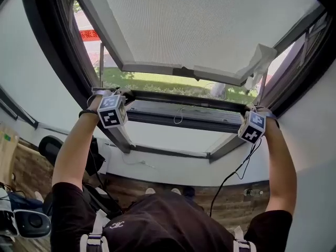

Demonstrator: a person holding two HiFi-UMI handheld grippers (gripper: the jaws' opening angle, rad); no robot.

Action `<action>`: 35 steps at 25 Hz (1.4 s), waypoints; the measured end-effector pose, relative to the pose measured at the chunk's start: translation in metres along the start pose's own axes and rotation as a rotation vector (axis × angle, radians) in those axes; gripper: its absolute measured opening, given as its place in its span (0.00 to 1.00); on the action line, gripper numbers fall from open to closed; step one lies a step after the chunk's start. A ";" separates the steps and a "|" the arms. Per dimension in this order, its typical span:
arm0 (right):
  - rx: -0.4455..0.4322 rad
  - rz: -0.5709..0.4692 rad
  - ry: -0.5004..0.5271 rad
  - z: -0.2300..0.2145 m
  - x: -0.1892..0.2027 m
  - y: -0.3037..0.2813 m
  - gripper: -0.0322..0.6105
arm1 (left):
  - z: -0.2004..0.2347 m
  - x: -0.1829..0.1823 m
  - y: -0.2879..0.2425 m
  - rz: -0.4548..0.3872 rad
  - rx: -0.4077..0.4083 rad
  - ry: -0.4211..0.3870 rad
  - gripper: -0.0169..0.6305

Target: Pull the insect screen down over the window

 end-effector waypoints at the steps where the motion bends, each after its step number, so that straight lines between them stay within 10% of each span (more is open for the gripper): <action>1: -0.007 -0.001 0.000 0.004 -0.002 -0.002 0.09 | -0.003 0.002 -0.005 -0.005 0.006 0.004 0.06; 35: -0.138 0.056 -0.024 0.145 0.004 -0.105 0.09 | -0.094 0.053 -0.163 0.129 0.191 0.075 0.06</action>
Point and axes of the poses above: the fingertips, and each gripper's own axes: y backward along the fingers, z to its left, x out of its underside, the point moved 2 cm from there along y, backward along the fingers, and after that the axes turned 11 degrees about x, right-handed, at the moved point
